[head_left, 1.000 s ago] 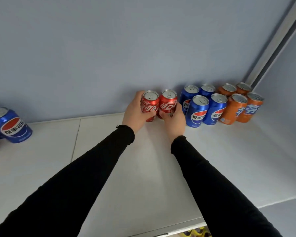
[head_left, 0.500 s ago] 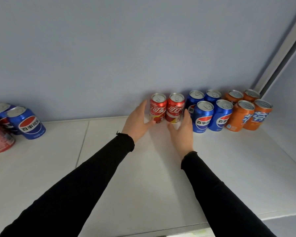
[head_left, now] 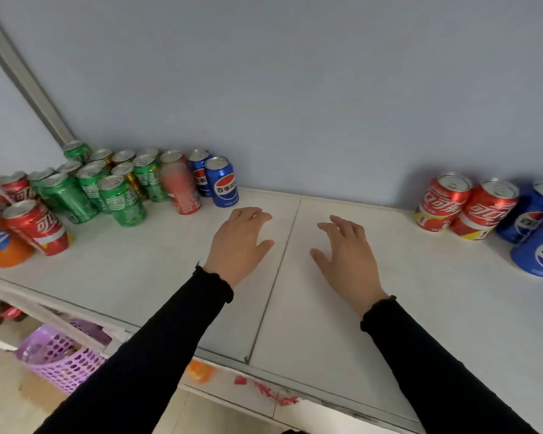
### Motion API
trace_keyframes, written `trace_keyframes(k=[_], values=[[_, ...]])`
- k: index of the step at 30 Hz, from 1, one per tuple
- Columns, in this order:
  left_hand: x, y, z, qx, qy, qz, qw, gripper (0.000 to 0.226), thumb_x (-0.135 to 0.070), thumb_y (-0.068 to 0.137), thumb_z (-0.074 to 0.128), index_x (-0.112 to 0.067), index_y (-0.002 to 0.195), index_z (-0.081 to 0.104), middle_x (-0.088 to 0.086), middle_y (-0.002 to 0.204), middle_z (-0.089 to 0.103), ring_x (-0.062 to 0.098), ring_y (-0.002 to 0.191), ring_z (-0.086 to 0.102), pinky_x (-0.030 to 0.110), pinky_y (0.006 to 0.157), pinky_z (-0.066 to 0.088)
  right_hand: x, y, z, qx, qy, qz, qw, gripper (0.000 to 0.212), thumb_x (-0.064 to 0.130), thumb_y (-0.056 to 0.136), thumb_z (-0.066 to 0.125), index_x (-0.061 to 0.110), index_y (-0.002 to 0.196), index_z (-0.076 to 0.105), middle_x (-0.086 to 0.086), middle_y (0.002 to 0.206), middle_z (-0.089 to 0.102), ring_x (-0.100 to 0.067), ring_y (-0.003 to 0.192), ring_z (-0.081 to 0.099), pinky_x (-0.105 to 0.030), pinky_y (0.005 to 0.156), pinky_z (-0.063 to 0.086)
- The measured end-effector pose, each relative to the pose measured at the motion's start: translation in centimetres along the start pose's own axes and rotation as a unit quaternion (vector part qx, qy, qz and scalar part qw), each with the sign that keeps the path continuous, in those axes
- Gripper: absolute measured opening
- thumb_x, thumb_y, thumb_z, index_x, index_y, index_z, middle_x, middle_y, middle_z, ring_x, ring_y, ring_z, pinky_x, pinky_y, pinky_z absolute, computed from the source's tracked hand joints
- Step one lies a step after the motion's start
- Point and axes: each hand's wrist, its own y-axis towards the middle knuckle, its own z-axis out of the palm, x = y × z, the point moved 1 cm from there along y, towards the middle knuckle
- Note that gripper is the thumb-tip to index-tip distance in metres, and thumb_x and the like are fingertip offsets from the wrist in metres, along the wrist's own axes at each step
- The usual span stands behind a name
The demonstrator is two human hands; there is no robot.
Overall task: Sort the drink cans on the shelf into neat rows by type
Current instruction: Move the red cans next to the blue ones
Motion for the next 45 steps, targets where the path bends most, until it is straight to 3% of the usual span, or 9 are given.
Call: trace_keyframes(k=[7, 14, 19, 24, 28, 33, 37, 41, 45], values=[[10.1, -2.8, -4.7, -0.029, 0.006, -0.049, 0.998, 0.053, -0.036, 0.093, 0.065, -0.023, 0.142, 0.05, -0.001, 0.143, 0.049, 0.019, 0.129, 0.042, 0.031, 0.101, 0.042, 10.8, 3.4, 5.1, 0.034, 0.045, -0.043, 0.998, 0.053, 0.032, 0.095, 0.061, 0.017, 0.144, 0.047, -0.003, 0.146, 0.048, -0.022, 0.133, 0.04, -0.028, 0.106, 0.036], [20.1, -0.5, -10.6, -0.027, 0.037, 0.025, 0.999, 0.06, -0.027, 0.086, 0.074, -0.02, 0.14, 0.049, 0.003, 0.14, 0.052, 0.025, 0.129, 0.044, 0.038, 0.102, 0.042, 21.9, 8.9, 10.8, 0.016, 0.13, 0.042, 0.99, 0.063, 0.036, 0.089, 0.072, 0.016, 0.142, 0.043, -0.003, 0.137, 0.056, -0.018, 0.119, 0.054, -0.023, 0.093, 0.039], [24.7, 6.0, -13.8, 0.006, 0.073, 0.072, 0.995, 0.071, -0.026, 0.084, 0.076, -0.013, 0.145, 0.043, 0.01, 0.143, 0.048, 0.031, 0.131, 0.043, 0.046, 0.105, 0.043, 26.2, 13.1, 15.0, -0.037, 0.201, 0.142, 0.968, 0.075, 0.036, 0.073, 0.085, 0.016, 0.132, 0.044, -0.002, 0.126, 0.059, -0.019, 0.111, 0.059, -0.041, 0.093, 0.054], [25.8, 12.1, -12.7, 0.113, 0.111, 0.079, 0.984, 0.08, -0.033, 0.08, 0.08, -0.014, 0.146, 0.038, 0.012, 0.144, 0.049, 0.032, 0.132, 0.043, 0.052, 0.101, 0.045, 27.5, 15.6, 17.8, -0.069, 0.218, 0.197, 0.953, 0.091, 0.039, 0.066, 0.088, 0.014, 0.135, 0.035, -0.008, 0.132, 0.056, -0.029, 0.117, 0.056, -0.046, 0.097, 0.052], [25.6, 14.1, -11.0, 0.146, 0.117, 0.086, 0.978, 0.068, -0.037, 0.079, 0.077, -0.017, 0.136, 0.046, 0.012, 0.13, 0.058, 0.033, 0.119, 0.055, 0.041, 0.083, 0.048, 26.9, 16.1, 18.6, -0.076, 0.232, 0.206, 0.948, 0.084, 0.036, 0.069, 0.087, 0.016, 0.136, 0.04, -0.004, 0.131, 0.058, -0.024, 0.118, 0.058, -0.041, 0.098, 0.053], [25.5, 14.3, -11.3, 0.168, 0.117, 0.101, 0.974, 0.062, -0.06, 0.069, 0.074, -0.02, 0.112, 0.055, 0.01, 0.112, 0.056, 0.033, 0.112, 0.05, 0.04, 0.08, 0.046, 24.9, 13.8, 16.4, -0.013, 0.285, 0.18, 0.941, 0.07, 0.026, 0.075, 0.084, 0.02, 0.131, 0.042, 0.006, 0.124, 0.059, -0.013, 0.108, 0.059, -0.027, 0.089, 0.049], [24.7, 12.1, -12.2, 0.178, 0.143, 0.101, 0.968, 0.063, -0.073, 0.068, 0.072, -0.022, 0.101, 0.055, 0.005, 0.102, 0.051, 0.027, 0.104, 0.048, 0.032, 0.054, 0.03, 22.7, 11.0, 13.1, 0.055, 0.322, 0.161, 0.931, 0.077, 0.019, 0.077, 0.084, 0.022, 0.139, 0.036, 0.007, 0.13, 0.057, -0.014, 0.117, 0.058, -0.035, 0.101, 0.048], [23.9, 10.0, -11.6, 0.159, 0.131, 0.127, 0.97, 0.074, -0.074, 0.068, 0.071, -0.013, 0.107, 0.053, 0.006, 0.105, 0.055, 0.023, 0.103, 0.039, 0.039, 0.08, 0.043, 20.4, 9.1, 11.4, 0.096, 0.352, 0.156, 0.918, 0.068, 0.011, 0.08, 0.08, 0.02, 0.137, 0.044, 0.007, 0.126, 0.061, -0.013, 0.119, 0.059, -0.045, 0.106, 0.049], [23.4, 8.6, -10.7, 0.169, 0.069, 0.102, 0.978, 0.074, -0.056, 0.071, 0.082, -0.01, 0.119, 0.05, 0.01, 0.115, 0.059, 0.024, 0.099, 0.049, 0.034, 0.078, 0.039, 20.8, 7.8, 12.3, 0.057, 0.346, 0.171, 0.921, 0.07, 0.023, 0.08, 0.081, 0.021, 0.14, 0.045, 0.002, 0.135, 0.053, -0.015, 0.124, 0.054, -0.043, 0.107, 0.048]])
